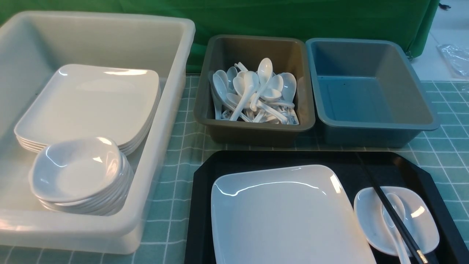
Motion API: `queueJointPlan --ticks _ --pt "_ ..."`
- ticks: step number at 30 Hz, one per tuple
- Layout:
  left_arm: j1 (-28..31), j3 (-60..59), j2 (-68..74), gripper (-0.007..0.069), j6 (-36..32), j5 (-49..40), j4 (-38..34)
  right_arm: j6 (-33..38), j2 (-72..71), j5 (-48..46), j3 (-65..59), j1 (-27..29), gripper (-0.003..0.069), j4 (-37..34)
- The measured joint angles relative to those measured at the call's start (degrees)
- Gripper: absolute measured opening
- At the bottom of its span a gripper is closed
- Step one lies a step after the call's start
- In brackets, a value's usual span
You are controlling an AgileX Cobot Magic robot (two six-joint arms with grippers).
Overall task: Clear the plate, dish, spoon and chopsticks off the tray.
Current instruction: Use the right arm to grab a pair of chopsticks from the plate
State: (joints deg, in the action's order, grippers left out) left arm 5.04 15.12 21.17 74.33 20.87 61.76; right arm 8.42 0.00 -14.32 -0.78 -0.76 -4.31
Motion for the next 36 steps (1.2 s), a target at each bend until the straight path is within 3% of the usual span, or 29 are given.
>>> queueJointPlan --ticks 5,7,12,16,21,28,29,33,36 --pt "-12.04 1.89 10.95 0.0034 3.93 -5.33 14.74 -1.72 0.0 1.76 0.0 0.0 0.0242 0.0" --pt "-14.5 1.89 14.51 0.0034 4.0 -7.6 16.05 -9.34 0.0 5.85 0.0 0.0 0.0242 0.0" --pt "-15.36 1.95 18.49 0.0034 1.59 -7.16 16.56 -25.78 0.0 15.83 0.0 0.0 0.0242 -0.05" --pt "-15.36 2.61 20.89 0.0034 -1.95 -6.56 16.95 -34.9 0.0 18.37 0.25 -0.21 0.0229 -0.05" --pt "-15.36 5.13 23.23 0.0034 -2.79 -6.42 21.36 -33.81 4.06 4.04 7.85 -4.19 0.0163 -0.11" --pt "-15.38 9.14 26.7 0.0034 -2.34 -10.71 24.89 -21.38 25.47 -23.06 30.29 -19.33 0.0133 -0.06" --pt "-15.38 9.32 27.07 0.0034 -2.27 -11.62 24.89 -20.01 31.93 -29.46 35.02 -22.63 0.0136 1.17" --pt "-15.38 9.37 27.33 0.0034 -2.16 -11.98 24.03 -19.75 47.31 -37.48 43.74 -29.14 0.0195 6.97" --pt "-15.38 9.39 27.33 0.0034 -1.54 -11.93 23.82 -17.62 57.92 -40.56 48.61 -28.97 0.0279 9.13"
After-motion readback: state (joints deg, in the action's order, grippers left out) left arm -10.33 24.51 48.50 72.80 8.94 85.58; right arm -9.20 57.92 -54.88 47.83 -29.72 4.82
